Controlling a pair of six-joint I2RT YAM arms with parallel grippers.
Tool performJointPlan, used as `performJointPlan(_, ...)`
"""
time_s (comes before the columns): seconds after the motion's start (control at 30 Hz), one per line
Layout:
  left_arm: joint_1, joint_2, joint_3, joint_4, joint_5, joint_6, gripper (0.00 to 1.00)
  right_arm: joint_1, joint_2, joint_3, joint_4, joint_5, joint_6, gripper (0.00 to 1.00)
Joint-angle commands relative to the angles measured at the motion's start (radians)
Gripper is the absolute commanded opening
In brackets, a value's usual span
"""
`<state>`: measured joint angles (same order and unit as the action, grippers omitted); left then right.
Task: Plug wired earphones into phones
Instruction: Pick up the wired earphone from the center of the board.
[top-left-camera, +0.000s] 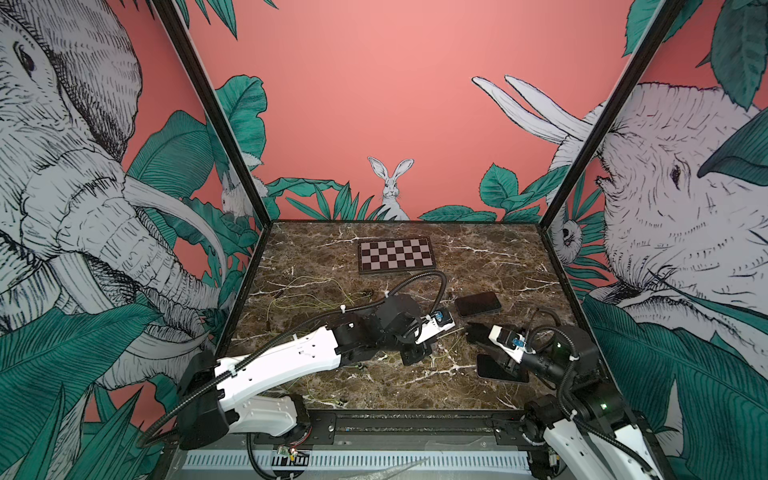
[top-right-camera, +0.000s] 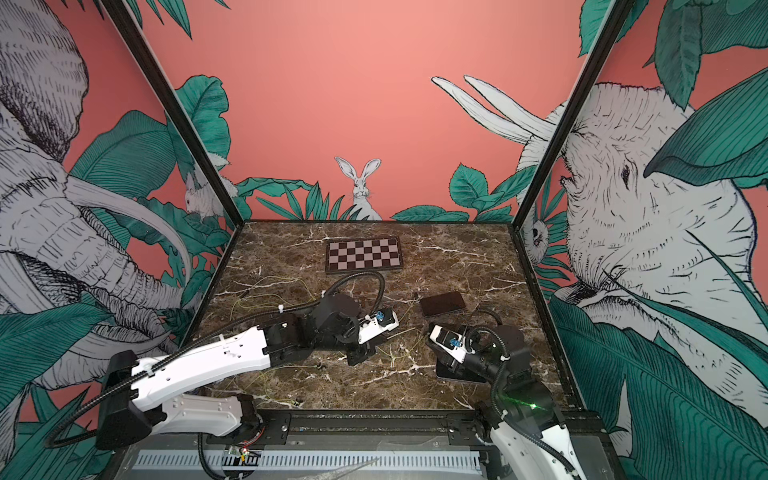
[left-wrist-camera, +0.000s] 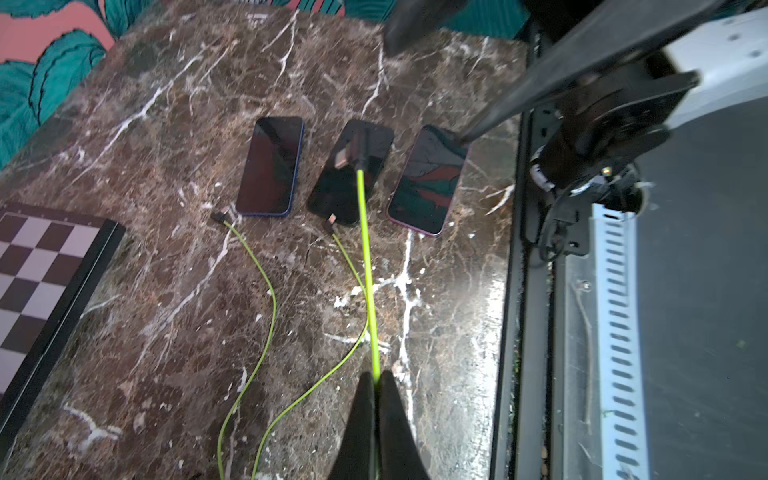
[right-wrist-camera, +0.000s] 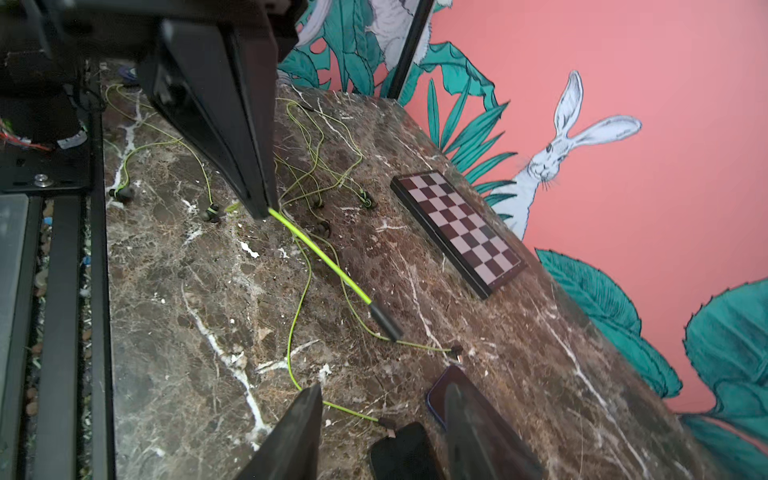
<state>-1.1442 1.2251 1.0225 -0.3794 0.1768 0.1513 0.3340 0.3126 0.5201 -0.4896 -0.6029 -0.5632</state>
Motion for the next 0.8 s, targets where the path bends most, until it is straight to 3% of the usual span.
performJointPlan(0.0, -0.002, -0.057, -0.037, 0.030, 0.092, 0.035, 0.00, 0.007, -0.008, -0.030, 0.149, -0.079, -0.039, 0.52)
performJointPlan(0.27, -0.001, -0.104, -0.059, 0.034, 0.138, 0.030, 0.00, 0.007, 0.058, -0.037, 0.280, -0.188, 0.046, 0.45)
performJointPlan(0.77, -0.001, -0.110, -0.059, 0.054, 0.145, 0.016, 0.00, 0.006, 0.098, -0.029, 0.230, -0.280, 0.049, 0.19)
